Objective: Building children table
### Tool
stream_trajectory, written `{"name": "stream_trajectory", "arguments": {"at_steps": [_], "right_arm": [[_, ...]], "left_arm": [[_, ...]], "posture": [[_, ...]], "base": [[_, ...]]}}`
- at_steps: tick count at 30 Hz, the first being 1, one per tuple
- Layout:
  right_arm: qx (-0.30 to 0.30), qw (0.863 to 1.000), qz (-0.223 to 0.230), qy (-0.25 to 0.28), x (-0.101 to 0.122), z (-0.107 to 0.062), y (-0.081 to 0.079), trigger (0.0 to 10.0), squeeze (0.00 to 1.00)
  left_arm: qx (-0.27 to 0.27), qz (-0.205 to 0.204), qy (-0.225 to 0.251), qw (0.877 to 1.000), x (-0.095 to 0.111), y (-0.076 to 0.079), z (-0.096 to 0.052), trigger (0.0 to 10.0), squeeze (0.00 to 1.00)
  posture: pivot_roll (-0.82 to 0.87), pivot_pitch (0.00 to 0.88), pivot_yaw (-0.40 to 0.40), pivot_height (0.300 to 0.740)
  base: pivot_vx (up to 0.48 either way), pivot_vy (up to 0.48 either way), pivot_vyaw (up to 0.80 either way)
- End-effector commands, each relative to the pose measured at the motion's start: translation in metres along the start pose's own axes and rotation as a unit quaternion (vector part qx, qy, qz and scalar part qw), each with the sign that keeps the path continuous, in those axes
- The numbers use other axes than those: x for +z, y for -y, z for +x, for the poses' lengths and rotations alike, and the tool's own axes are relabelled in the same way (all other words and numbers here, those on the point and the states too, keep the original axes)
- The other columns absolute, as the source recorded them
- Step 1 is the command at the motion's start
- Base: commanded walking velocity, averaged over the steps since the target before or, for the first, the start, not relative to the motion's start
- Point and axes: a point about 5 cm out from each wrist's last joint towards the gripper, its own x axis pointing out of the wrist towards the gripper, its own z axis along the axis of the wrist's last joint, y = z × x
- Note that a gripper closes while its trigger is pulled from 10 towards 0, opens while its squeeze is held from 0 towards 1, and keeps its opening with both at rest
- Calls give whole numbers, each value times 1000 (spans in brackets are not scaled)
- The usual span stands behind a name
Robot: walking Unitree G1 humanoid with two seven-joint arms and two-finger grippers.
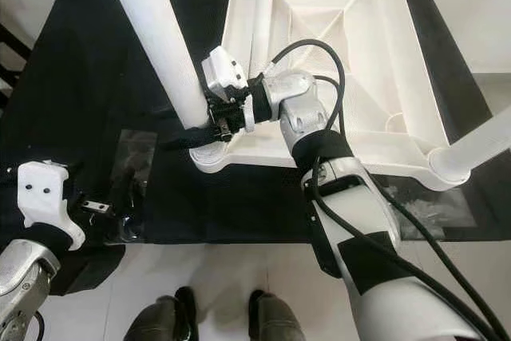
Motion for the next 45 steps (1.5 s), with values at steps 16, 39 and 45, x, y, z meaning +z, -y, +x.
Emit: {"name": "stream_trajectory", "arguments": {"at_steps": [16,39,45], "right_arm": [[1,990,128,53,-21,2,-9,10000,0],[44,993,88,-62,-33,5,-15,10000,0],[54,992,95,-56,-33,7,-17,10000,0]], "left_arm": [[2,-8,-6,1000,2,-1,-5,10000,0],[-2,-11,-15,1000,3,-3,-11,10000,0],[-4,-10,-16,1000,4,-3,-12,10000,0]], "posture": [[36,370,-10,740],[52,395,1,740],[54,396,4,740]], "base": [[0,0,0],[0,0,0],[0,0,0]]}}
